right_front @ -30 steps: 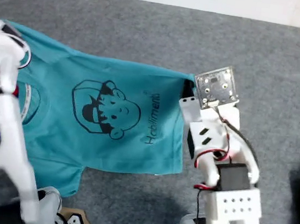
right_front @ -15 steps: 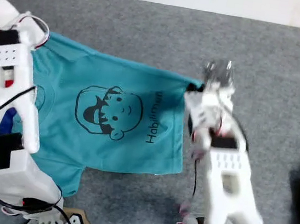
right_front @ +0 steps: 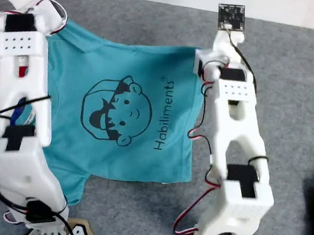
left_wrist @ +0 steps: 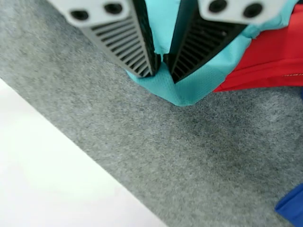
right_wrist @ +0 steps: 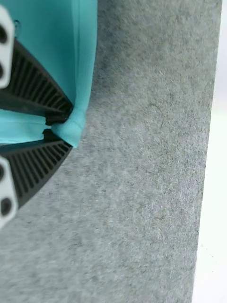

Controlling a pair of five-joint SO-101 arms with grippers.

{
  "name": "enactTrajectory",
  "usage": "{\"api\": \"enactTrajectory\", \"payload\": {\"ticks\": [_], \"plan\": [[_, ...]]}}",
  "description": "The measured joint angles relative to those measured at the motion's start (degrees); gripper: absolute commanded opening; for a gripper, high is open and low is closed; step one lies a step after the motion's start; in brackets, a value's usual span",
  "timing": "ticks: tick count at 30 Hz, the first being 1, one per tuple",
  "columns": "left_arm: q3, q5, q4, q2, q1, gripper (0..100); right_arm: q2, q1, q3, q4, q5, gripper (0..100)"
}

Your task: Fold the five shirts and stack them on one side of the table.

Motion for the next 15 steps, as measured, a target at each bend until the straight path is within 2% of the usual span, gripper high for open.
{"api": "enactTrajectory", "payload": {"ticks": [8, 15], "plan": [[-22.5, 0.0, 7.2, 17.9, 0.7, 1, 9.1, -0.1, -10.8, 4.0, -0.2, 0.6], [-41.7, 0.0, 8.2, 32.0, 2.1, 1, 20.4, -0.2, -26.2, 6.2, -0.2, 0.6]]}}
